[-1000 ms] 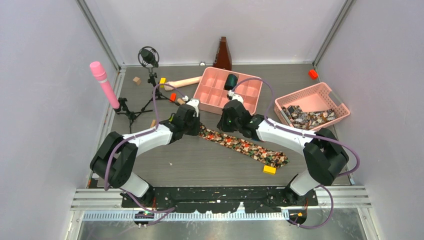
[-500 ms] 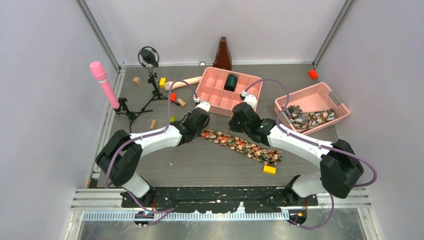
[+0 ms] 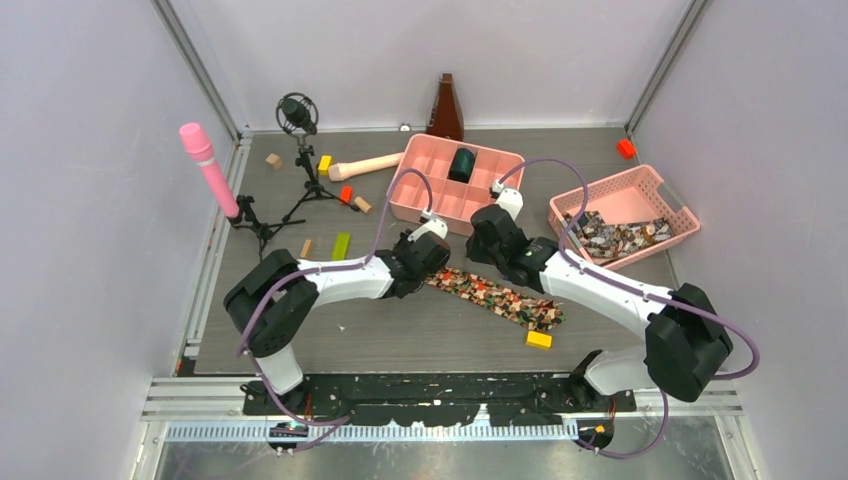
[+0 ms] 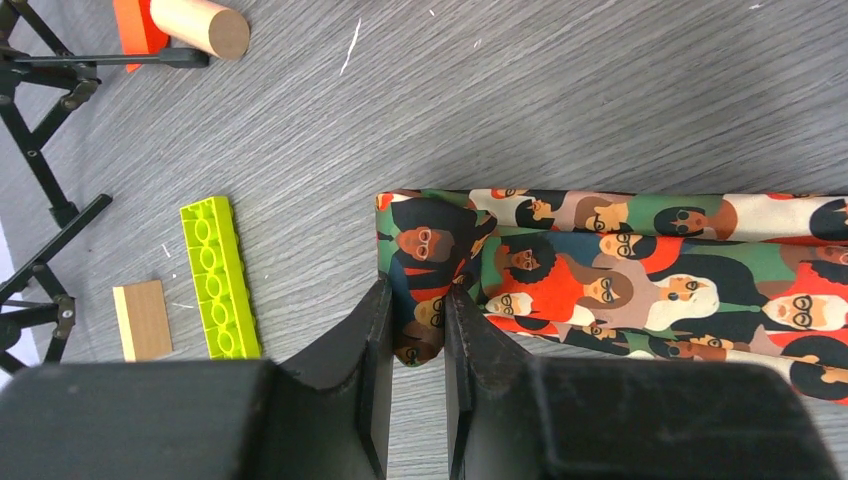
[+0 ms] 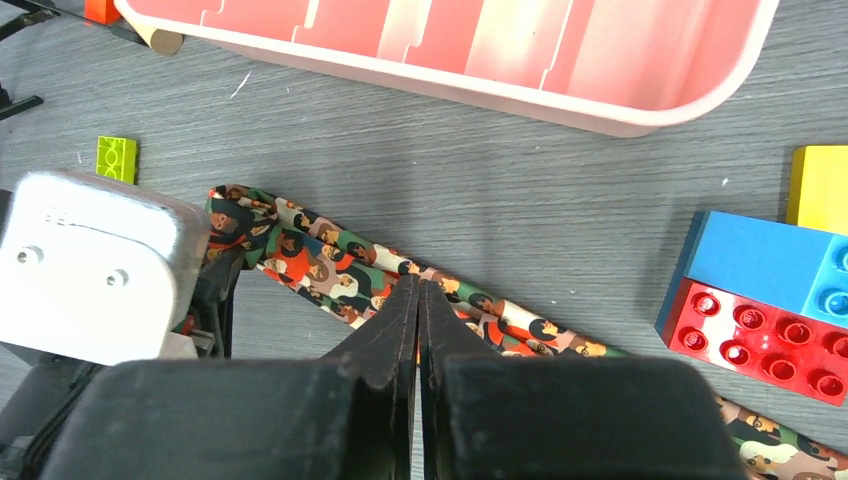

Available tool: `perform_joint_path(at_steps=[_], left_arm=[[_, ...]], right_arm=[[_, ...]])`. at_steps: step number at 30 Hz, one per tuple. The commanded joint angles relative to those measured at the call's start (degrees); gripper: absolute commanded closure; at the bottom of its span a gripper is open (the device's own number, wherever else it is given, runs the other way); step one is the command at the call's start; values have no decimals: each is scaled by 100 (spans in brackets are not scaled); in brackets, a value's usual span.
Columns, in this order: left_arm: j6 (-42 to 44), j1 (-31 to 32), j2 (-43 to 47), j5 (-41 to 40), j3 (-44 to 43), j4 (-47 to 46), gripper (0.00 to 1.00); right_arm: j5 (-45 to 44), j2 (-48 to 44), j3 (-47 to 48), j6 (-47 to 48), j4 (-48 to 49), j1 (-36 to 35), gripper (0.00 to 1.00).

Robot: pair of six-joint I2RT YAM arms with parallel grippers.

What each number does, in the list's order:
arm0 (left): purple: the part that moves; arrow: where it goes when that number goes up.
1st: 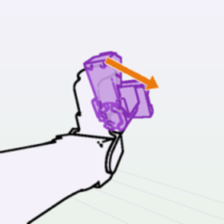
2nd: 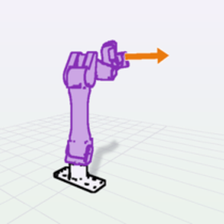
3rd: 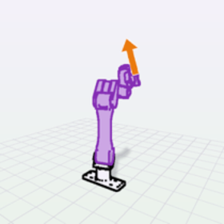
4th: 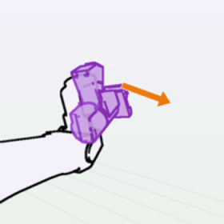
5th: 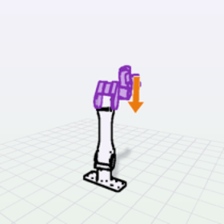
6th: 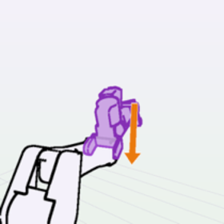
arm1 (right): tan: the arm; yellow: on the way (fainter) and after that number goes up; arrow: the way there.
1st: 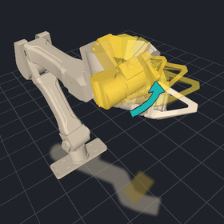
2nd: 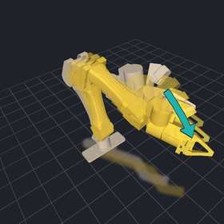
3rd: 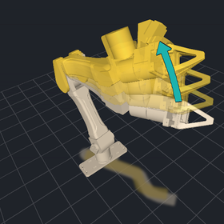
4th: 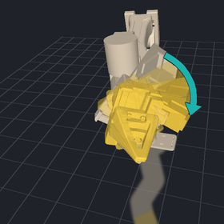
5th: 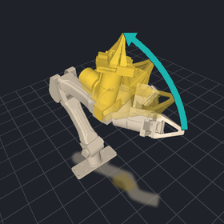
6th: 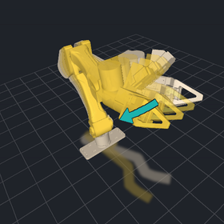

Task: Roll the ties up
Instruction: Roll the tie at the center of the board.

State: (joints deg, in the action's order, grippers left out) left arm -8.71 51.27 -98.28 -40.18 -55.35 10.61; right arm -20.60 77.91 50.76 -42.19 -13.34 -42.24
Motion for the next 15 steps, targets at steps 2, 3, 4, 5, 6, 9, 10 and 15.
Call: perform_joint_path(at_steps=[2,3,4,5,6,9,10,15], left_arm=[[39,146,-156,-256,-133,103,95],[29,173,-183,-234,-134,113,94],[15,200,-196,-203,-135,113,92],[6,222,-223,-160,-146,116,90],[-9,253,-245,-130,-155,122,88],[-83,308,-307,-44,-172,156,80],[-105,321,-311,-12,-177,171,77],[-181,348,-259,155,-178,207,67]], right_arm=[[-249,-324,-59,-78,25,46,92],[-254,-334,-69,-78,25,52,92],[-263,-345,-77,-78,20,63,90],[-266,-357,-84,-78,18,72,90],[-262,-361,-89,-74,17,78,89],[-252,-393,-112,-62,21,92,86],[-252,-406,-120,-61,18,92,86],[-232,-413,-162,-71,16,110,82]])
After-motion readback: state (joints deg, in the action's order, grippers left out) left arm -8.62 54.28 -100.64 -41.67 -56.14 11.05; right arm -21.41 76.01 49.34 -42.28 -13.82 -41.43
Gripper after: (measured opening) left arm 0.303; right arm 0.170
